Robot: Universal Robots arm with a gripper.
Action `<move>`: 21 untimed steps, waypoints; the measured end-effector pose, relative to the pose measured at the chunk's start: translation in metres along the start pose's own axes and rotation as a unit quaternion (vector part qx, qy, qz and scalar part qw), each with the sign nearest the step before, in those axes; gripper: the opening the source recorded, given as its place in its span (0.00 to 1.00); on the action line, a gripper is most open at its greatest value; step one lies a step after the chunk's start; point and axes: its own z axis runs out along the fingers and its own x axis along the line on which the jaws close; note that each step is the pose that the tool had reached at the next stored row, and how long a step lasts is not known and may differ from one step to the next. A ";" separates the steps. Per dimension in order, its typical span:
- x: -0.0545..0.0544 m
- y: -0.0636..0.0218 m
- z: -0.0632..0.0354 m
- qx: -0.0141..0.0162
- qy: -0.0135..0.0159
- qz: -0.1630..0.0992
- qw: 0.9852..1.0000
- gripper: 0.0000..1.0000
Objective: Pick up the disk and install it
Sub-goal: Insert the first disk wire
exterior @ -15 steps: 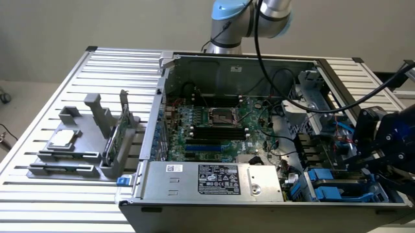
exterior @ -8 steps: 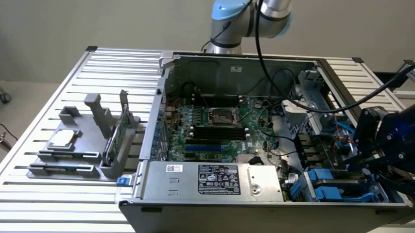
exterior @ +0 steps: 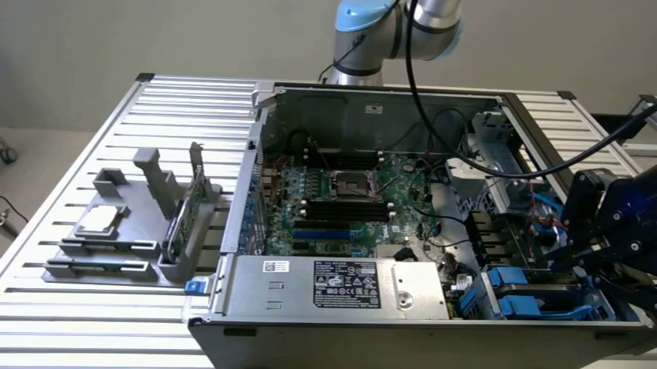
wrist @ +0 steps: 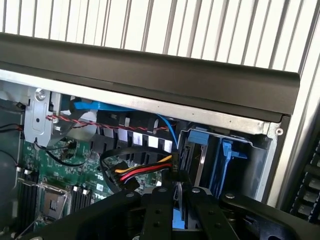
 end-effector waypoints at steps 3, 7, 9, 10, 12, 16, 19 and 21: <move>0.000 0.0001 0.0000 0.002 -0.002 0.005 1.000 0.17; 0.000 0.0001 0.0000 0.004 -0.005 0.011 1.000 0.17; 0.000 0.0000 0.0000 0.006 -0.007 0.014 1.000 0.17; 0.000 0.0001 0.0001 0.007 -0.009 0.016 1.000 0.17; 0.000 0.0001 0.0000 0.008 -0.011 0.019 1.000 0.17; 0.000 0.0001 0.0000 0.011 -0.016 0.026 0.999 0.17; 0.000 0.0001 0.0000 0.012 -0.020 0.033 0.999 0.17; 0.000 0.0001 -0.0001 0.012 -0.025 0.036 0.999 0.17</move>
